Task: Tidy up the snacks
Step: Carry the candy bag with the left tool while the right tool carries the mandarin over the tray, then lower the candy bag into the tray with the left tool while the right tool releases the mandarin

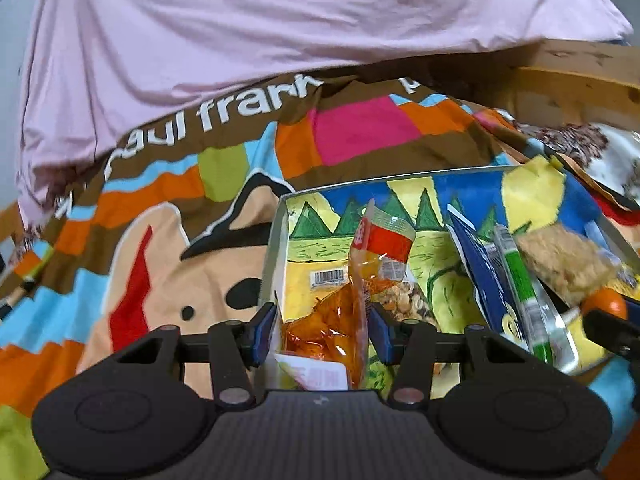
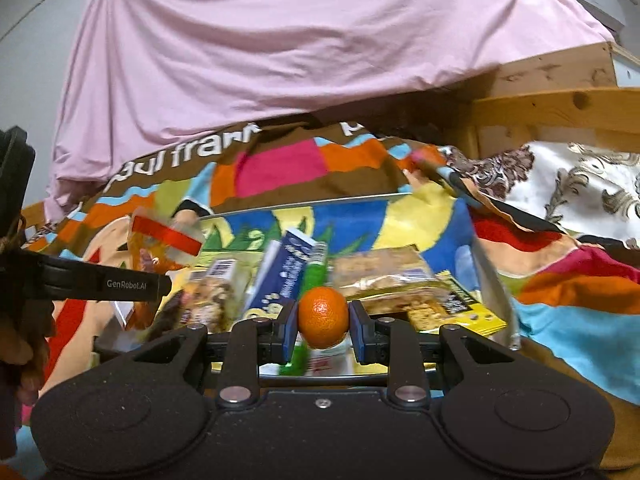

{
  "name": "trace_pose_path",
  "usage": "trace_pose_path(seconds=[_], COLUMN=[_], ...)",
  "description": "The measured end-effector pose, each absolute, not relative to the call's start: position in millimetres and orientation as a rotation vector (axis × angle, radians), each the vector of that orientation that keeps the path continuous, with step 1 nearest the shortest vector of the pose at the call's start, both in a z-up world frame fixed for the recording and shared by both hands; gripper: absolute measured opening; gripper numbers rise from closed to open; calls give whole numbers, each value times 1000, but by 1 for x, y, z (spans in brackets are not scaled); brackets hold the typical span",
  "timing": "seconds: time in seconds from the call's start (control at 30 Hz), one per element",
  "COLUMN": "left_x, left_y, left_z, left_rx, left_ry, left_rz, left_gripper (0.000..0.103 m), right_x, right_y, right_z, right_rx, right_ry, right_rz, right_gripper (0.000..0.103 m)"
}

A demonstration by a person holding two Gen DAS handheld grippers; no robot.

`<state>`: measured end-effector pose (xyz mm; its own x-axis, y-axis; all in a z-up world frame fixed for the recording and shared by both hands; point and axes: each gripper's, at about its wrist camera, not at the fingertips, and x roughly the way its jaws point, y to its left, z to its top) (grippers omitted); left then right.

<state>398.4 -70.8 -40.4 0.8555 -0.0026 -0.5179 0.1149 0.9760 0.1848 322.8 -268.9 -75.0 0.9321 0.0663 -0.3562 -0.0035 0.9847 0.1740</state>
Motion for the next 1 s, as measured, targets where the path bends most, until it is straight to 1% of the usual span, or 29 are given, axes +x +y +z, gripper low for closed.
trace_pose_path(seconds=[0.2,0.6,0.8,0.83,0.97,1.0], left_x=[410,409,408,407,405,404], left_y=[-75,-79,-81,-81,-80,-79], left_z=[-54,-65,-68,-69,-69,-68], left_rx=[154,131,143,143,131,120], left_ry=[581,609,616,616,617,614], left_rz=[-22,-5,-11,-11,-2,2], left_gripper=[54,55,60,62,68,72], right_x=[332,336,336,336,334,334], right_y=[-267,-268,-266,-266,-264,-265], right_z=[-83,-87,-87,-87,-85,-84], right_rx=[172,184,178,176,168,169], right_ry=[422,461,463,463,454,450], right_rz=[32,31,36,38,37,36], right_gripper=[29,30,34,34,42,45])
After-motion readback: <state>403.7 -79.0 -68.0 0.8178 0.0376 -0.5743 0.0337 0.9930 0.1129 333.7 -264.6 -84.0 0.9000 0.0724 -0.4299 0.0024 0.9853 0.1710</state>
